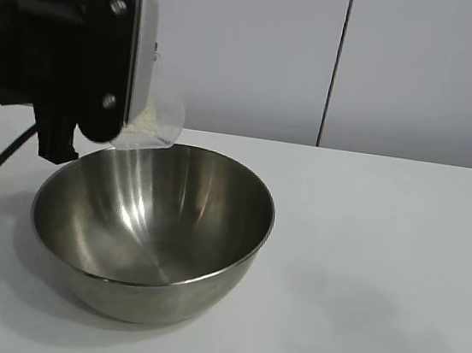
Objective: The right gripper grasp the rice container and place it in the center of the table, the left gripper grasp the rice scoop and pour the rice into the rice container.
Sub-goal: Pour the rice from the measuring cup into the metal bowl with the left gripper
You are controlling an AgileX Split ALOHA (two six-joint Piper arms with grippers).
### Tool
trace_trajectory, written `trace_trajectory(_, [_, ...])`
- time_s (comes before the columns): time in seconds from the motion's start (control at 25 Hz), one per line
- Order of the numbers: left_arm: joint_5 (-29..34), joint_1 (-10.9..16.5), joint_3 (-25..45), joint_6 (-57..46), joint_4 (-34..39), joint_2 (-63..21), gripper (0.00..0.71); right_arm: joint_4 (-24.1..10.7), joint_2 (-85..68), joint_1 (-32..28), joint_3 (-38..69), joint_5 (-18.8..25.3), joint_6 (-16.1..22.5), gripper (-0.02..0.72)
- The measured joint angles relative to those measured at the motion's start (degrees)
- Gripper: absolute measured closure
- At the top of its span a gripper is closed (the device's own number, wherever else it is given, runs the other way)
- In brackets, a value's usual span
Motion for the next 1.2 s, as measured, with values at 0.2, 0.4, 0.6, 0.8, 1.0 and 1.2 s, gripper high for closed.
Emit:
trace_trajectory(0.2, [-3.4,-2.4,0.0,15.1,-0.3,2.0,0.701,0.0,0.0,0.0,0.0,0.0,0.0,0.451])
trace_trajectory(0.4, [-4.0,-2.6,-0.4,18.3,-0.9,2.0,0.701,0.0,0.0,0.0,0.0,0.0,0.0,0.451])
trace_trajectory(0.6, [-4.0,-2.6,-0.4,18.6,-1.7,2.0,0.701,0.0,0.0,0.0,0.0,0.0,0.0,0.451])
trace_trajectory(0.8, [-4.0,-2.6,-0.4,18.6,-1.8,2.0,0.701,0.0,0.0,0.0,0.0,0.0,0.0,0.451])
trace_trajectory(1.0, [-4.0,-2.6,-0.5,18.6,-1.8,2.0,0.701,0.0,0.0,0.0,0.0,0.0,0.0,0.451])
trace_trajectory(1.2, [-4.0,-2.6,-0.7,18.7,-1.9,2.0,0.701,0.0,0.0,0.0,0.0,0.0,0.0,0.451])
